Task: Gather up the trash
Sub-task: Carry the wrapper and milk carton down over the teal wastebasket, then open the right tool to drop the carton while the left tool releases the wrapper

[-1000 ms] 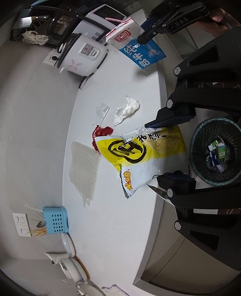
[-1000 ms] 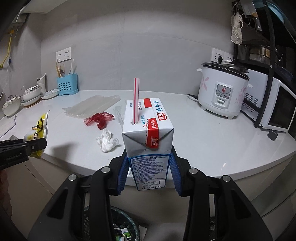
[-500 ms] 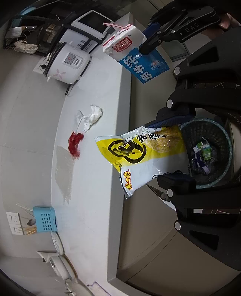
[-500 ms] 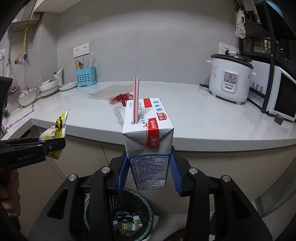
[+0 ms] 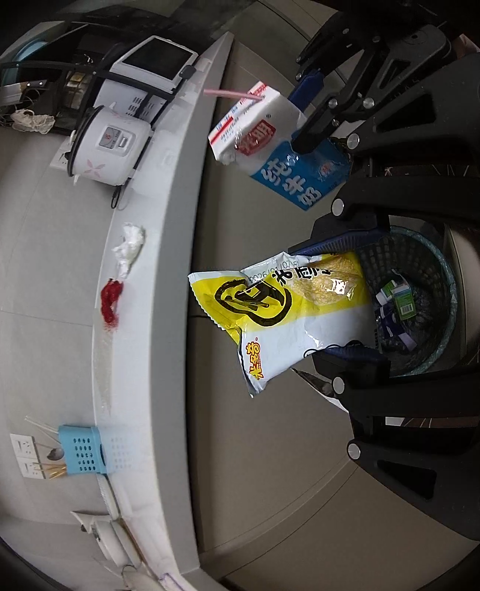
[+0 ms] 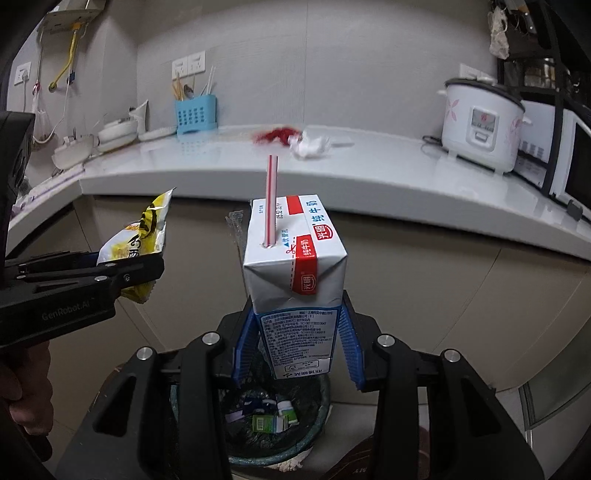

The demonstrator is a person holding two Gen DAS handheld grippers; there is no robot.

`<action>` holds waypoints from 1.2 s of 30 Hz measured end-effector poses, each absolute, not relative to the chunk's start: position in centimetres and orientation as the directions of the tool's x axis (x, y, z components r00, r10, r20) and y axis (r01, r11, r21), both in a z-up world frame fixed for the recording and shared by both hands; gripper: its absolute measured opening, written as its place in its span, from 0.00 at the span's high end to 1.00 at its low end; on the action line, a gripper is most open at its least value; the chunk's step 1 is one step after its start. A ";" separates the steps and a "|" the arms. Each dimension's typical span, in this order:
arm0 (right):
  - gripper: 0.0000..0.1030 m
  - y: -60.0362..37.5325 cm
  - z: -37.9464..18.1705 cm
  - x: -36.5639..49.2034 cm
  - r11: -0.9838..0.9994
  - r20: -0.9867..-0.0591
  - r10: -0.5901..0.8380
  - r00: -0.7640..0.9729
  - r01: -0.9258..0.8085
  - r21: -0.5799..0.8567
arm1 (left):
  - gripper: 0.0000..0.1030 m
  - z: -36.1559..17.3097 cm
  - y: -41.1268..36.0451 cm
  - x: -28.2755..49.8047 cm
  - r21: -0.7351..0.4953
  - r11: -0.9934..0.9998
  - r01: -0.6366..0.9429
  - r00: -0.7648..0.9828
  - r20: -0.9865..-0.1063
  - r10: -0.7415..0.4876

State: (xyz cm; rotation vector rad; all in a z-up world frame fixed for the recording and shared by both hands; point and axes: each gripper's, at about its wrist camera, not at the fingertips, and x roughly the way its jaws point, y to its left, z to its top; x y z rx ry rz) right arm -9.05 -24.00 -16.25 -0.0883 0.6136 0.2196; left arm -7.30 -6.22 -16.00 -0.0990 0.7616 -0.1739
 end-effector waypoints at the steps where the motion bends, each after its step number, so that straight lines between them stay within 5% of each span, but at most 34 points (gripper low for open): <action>1: 0.62 -23.7 -16.9 -9.0 0.972 -0.589 0.179 0.788 -0.233 -0.016 | 0.60 -16.7 -6.2 -7.3 -0.152 0.981 0.123 0.709 -0.678 -0.194; 12: 0.62 -21.7 -23.3 -7.4 0.969 -0.670 0.172 0.722 -0.246 -0.017 | 0.60 -23.9 -4.9 -6.4 -0.167 0.982 0.090 0.657 -0.731 -0.184; 36: 0.62 -18.7 -33.3 -1.9 0.959 -0.793 0.219 0.569 -0.276 0.066 | 0.60 -30.4 -3.5 -3.2 -0.156 0.988 0.022 0.576 -0.806 -0.140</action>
